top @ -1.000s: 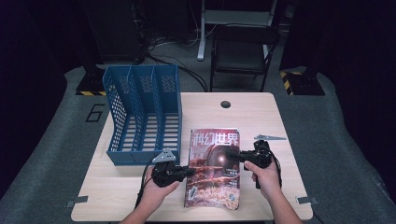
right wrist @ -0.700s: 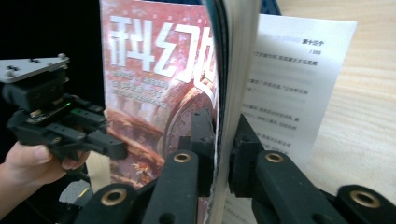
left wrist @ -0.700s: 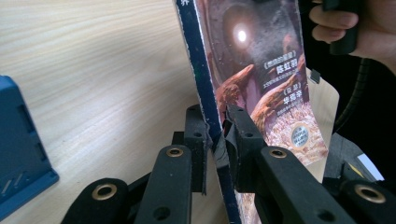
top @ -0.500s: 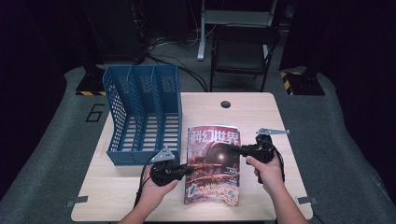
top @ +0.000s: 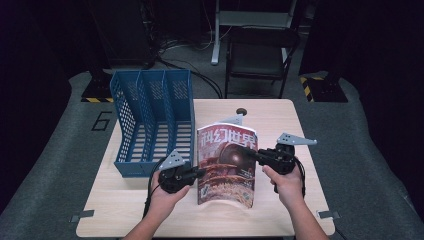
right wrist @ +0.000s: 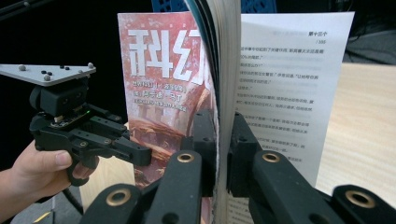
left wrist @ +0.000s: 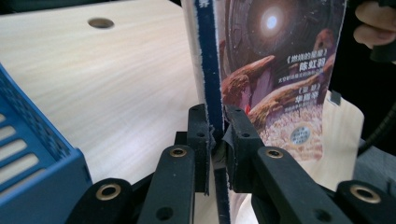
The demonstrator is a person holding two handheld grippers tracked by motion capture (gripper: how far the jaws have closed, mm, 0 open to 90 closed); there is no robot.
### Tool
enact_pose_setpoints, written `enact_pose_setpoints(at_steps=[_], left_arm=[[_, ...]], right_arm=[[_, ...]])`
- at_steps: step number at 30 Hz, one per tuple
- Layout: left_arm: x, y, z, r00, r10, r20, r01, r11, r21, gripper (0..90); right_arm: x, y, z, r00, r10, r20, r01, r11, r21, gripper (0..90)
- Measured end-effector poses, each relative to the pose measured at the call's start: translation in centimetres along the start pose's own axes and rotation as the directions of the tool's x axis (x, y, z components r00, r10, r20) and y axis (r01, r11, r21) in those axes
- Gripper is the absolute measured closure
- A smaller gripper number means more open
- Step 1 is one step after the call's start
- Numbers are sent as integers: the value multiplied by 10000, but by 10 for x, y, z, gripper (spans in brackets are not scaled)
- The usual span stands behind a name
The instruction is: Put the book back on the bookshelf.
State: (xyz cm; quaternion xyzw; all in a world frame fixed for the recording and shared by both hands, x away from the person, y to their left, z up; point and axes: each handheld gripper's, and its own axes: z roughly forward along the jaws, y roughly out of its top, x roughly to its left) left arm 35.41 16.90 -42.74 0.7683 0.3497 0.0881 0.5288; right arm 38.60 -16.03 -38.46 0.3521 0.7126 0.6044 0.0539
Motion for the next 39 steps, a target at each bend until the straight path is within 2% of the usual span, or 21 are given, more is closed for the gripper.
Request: enact_pose_setpoints(at_steps=[5, 10, 11, 12, 13, 15, 17, 21, 22, 26, 30, 33, 39], left_arm=[[0, -1, 3, 9988, 246, -414, -255, 9995, -196, 826], [0, -9, 6, 9978, 482, -452, -483, 9988, -22, 824], [0, -11, 6, 9981, 413, -451, -413, 9991, -4, 823], [1, -13, 7, 9972, 581, -475, -580, 9983, 37, 823], [0, -15, 8, 9976, 500, -476, -499, 9987, 34, 823], [-1, -18, 8, 9959, 717, -560, -715, 9974, 48, 823], [-2, -18, 8, 9968, 617, -506, -618, 9981, -4, 825], [-1, -17, 7, 9984, 481, -280, -480, 9988, 73, 826], [-2, -18, 7, 9993, 339, -185, -338, 9994, 96, 825], [-1, -20, 5, 9993, 380, -70, -378, 9989, 292, 795], [-3, -20, 3, 9985, 547, -44, -545, 9980, 329, 796], [-5, -20, 0, 9970, 750, 163, -756, 9964, 381, 792], [-7, -17, -4, 9972, 544, 505, -561, 9979, 338, 730]], right_arm=[[4, 3, 1, 9997, -243, 93, 244, 9995, -179, 848], [7, -5, 2, 9984, -542, 151, 544, 9985, -103, 848], [7, -6, 2, 9985, -533, 160, 534, 9985, -98, 848], [7, -8, 2, 9986, -516, 139, 517, 9986, -66, 848], [6, -11, 2, 9986, -522, 127, 522, 9986, -30, 848], [6, -14, 1, 9986, -503, 138, 503, 9987, 9, 848], [6, -18, -1, 9982, -567, 177, 569, 9983, -96, 847], [4, -21, -3, 9995, -299, 29, 300, 9993, -203, 845], [4, -21, -4, 9997, -263, -24, 263, 9995, -185, 845], [6, -23, -8, 9992, -380, -133, 379, 9992, -96, 844], [9, -26, -11, 9989, -411, -232, 406, 9990, -196, 837], [11, -28, -15, 9988, -424, -245, 419, 9989, -207, 834], [15, -31, -21, 9982, -495, -343, 489, 9987, -171, 807]])
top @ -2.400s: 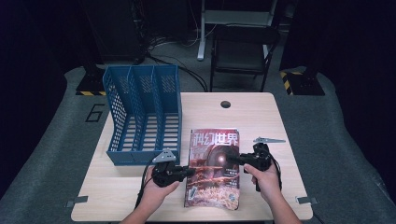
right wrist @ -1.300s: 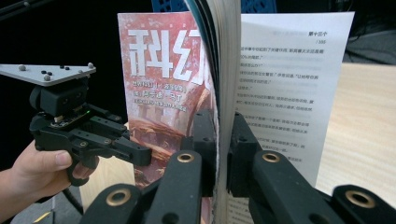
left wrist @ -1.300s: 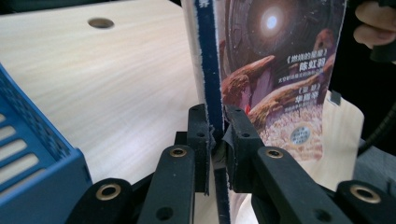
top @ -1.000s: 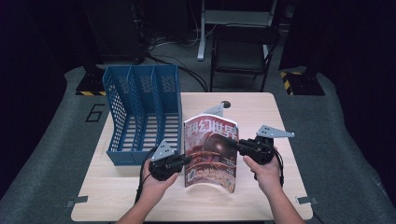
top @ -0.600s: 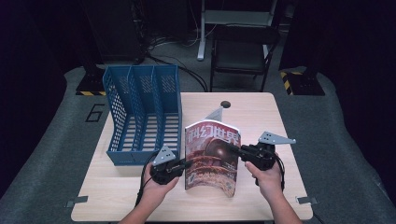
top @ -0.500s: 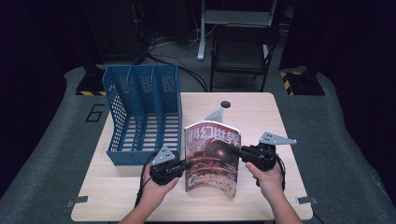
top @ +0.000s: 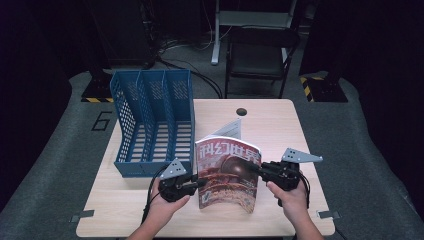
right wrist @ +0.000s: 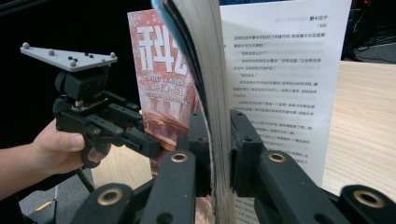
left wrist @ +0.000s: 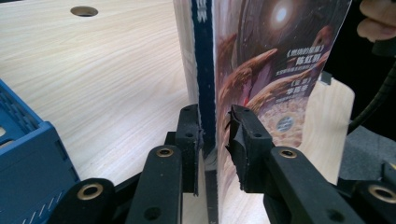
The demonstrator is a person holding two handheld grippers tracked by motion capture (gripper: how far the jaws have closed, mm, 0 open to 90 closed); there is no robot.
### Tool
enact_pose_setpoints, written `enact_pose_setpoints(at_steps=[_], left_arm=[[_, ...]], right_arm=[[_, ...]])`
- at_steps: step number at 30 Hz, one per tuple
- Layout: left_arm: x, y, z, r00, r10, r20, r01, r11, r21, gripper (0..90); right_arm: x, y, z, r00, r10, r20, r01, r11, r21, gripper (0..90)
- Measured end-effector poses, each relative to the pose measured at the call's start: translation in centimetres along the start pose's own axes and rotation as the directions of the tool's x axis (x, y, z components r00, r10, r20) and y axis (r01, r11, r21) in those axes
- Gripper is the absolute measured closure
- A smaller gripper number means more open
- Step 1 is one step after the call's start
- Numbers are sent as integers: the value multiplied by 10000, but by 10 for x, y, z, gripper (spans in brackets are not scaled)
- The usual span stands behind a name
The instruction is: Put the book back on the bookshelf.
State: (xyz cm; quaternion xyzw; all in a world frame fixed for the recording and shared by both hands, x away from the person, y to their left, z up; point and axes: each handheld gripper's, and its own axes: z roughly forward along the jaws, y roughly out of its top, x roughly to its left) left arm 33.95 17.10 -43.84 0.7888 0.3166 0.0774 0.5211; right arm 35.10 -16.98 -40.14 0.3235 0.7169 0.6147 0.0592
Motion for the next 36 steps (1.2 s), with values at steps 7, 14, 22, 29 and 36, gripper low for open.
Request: enact_pose_setpoints(at_steps=[7, 14, 22, 29, 36], left_arm=[[-7, 13, -9, 9998, -51, 215, 56, 9997, -243, 705], [-12, 25, -18, 9996, 134, 264, -128, 9996, -245, 697], [-20, 34, -23, 9987, 333, 394, -324, 9992, -220, 664], [-23, 47, -25, 9978, 456, 487, -438, 9984, -362, 662], [-27, 63, -27, 9982, 236, 558, -223, 9995, -240, 668]], right_arm=[[5, -2, -6, 10000, 28, -63, -28, 10000, 29, 773], [13, -4, -11, 10000, -30, -93, 31, 9999, 131, 732], [20, -7, -17, 9995, -242, 208, 237, 9994, 262, 694], [15, -15, -17, 9994, -135, 326, 118, 9985, 539, 684], [14, -21, -17, 9995, -41, 315, 17, 9971, 763, 679]])
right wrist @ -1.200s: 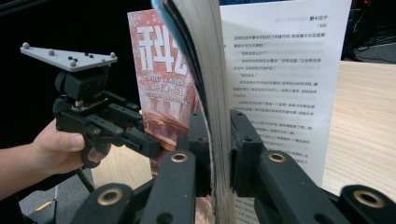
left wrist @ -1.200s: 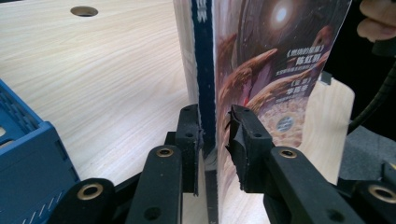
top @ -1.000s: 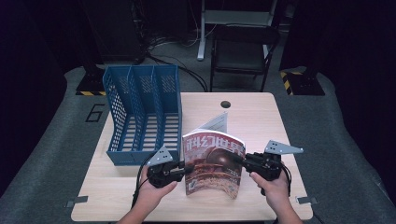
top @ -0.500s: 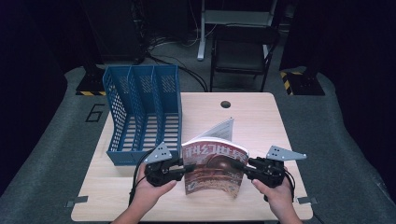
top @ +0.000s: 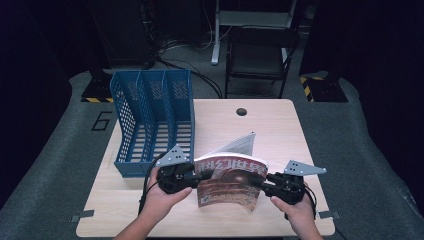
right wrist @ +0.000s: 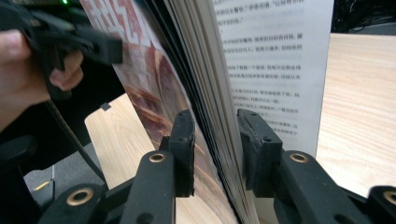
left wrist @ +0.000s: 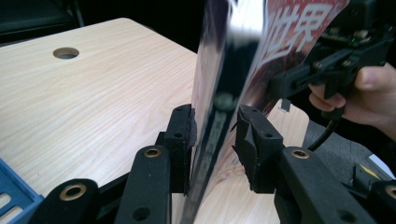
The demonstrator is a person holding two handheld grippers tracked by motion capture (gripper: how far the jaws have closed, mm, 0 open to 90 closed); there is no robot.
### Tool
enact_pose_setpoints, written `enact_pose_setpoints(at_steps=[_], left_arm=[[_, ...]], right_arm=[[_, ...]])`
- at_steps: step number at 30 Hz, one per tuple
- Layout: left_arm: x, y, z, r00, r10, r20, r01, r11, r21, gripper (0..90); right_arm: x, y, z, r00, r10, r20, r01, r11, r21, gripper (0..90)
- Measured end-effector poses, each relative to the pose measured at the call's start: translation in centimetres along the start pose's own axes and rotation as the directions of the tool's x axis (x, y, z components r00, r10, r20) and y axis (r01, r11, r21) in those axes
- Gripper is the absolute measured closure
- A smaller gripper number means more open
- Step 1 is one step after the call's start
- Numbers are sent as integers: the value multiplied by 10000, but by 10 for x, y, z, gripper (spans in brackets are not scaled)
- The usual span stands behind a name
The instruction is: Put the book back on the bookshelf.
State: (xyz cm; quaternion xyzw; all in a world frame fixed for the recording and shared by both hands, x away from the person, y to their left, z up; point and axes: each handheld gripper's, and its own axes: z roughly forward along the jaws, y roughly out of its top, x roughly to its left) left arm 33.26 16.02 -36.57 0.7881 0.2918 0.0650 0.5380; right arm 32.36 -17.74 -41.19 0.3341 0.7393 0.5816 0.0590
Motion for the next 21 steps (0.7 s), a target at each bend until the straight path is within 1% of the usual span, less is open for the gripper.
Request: enact_pose_setpoints(at_steps=[1, 2, 6, 7, 10, 12, 13, 15, 17, 18, 21], left_arm=[[-1, 1, 0, 10000, -13, 9, 13, 10000, 36, 676], [0, 3, -1, 10000, 83, -15, -83, 10000, 52, 688], [-2, 4, 0, 10000, 34, -86, -33, 9999, 125, 724], [-3, 4, 0, 9999, 37, -97, -36, 9999, 121, 737], [-4, 3, 0, 9997, 166, -161, -164, 9998, 129, 774], [-5, 4, 0, 9994, 290, -195, -287, 9995, 158, 790], [-6, 3, 0, 9994, 272, -201, -269, 9995, 152, 796], [-6, 4, 0, 9987, 458, -227, -454, 9988, 182, 806], [-7, 3, 0, 9986, 470, -255, -466, 9988, 168, 814], [-7, 4, 0, 9985, 494, -247, -489, 9986, 179, 820], [-7, 4, -1, 9973, 657, -322, -649, 9976, 243, 831]], right_arm=[[-1, -2, 0, 10000, -16, 18, 16, 10000, 59, 677], [-1, -3, 0, 10000, 41, 26, -41, 9999, 123, 676], [-4, -13, 3, 9999, 97, 124, -102, 9993, 363, 675], [-4, -15, 3, 9997, 192, 167, -200, 9986, 490, 675], [-8, -22, 5, 9994, 269, 207, -281, 9977, 613, 676], [-10, -27, 7, 9990, 343, 292, -365, 9962, 791, 681], [-11, -29, 8, 9984, 439, 347, -468, 9951, 872, 684], [-15, -33, 10, 9982, 457, 392, -496, 9933, 1042, 692], [-19, -37, 12, 9973, 590, 440, -639, 9907, 1202, 702], [-20, -39, 14, 9959, 803, 412, -848, 9885, 1255, 707], [-22, -41, 16, 9960, 805, 386, -847, 9885, 1250, 735]])
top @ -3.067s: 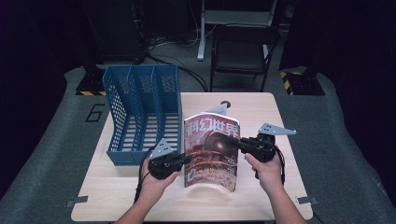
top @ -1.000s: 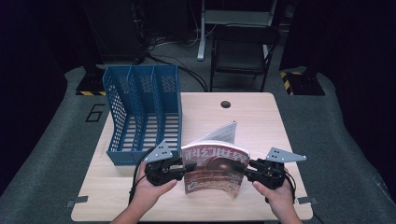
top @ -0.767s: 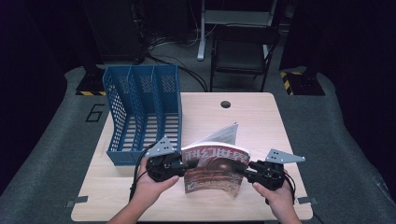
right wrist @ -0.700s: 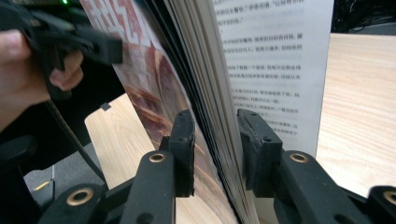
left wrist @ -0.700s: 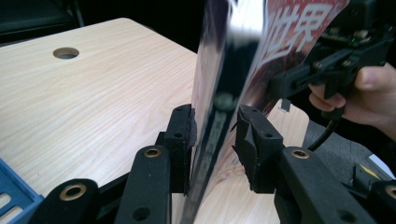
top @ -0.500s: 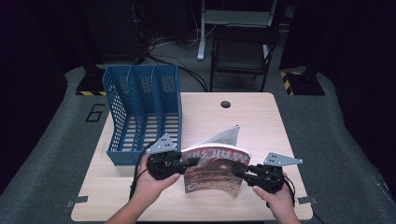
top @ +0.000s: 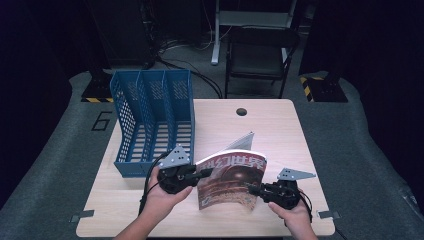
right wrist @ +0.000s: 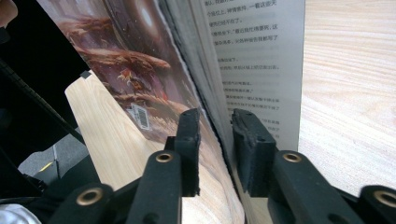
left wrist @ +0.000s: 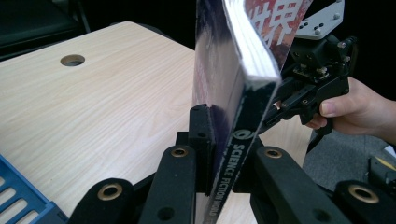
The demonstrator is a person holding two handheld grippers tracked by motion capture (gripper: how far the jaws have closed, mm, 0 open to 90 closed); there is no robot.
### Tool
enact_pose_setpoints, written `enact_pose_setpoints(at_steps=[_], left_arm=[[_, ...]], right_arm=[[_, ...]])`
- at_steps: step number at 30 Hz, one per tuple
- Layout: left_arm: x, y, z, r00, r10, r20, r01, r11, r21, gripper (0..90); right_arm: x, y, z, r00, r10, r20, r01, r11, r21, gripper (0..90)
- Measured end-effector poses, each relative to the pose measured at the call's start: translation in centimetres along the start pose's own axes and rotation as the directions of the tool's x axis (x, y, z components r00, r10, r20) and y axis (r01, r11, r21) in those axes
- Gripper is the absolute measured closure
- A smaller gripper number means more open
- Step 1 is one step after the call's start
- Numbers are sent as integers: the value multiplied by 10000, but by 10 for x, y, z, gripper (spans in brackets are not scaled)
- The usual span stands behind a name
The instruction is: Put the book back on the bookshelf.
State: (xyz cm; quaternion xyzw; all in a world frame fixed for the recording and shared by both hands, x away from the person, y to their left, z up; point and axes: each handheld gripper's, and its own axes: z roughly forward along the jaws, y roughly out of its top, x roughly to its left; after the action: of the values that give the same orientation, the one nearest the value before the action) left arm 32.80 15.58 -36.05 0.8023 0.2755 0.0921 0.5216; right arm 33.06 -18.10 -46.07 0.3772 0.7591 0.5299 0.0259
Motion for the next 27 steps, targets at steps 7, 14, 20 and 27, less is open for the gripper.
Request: enact_pose_setpoints(at_steps=[7, 14, 20, 27], left_arm=[[2, 1, 1, 9998, 63, -198, -63, 10000, -15, 837], [8, 6, 2, 9994, 53, -341, -60, 9998, -190, 837], [13, 12, 2, 9974, 298, -660, -319, 9990, -302, 837], [20, 6, 3, 9961, 158, -870, -197, 9988, -443, 836]], right_arm=[[6, 4, 5, 9989, -363, 291, 366, 9993, -83, 846], [8, 13, 14, 9960, -290, 850, 329, 9984, -450, 853], [6, 23, 22, 9908, -366, 1302, 484, 9949, -886, 853], [7, 25, 34, 9820, -720, 1744, 886, 9921, -891, 846]])
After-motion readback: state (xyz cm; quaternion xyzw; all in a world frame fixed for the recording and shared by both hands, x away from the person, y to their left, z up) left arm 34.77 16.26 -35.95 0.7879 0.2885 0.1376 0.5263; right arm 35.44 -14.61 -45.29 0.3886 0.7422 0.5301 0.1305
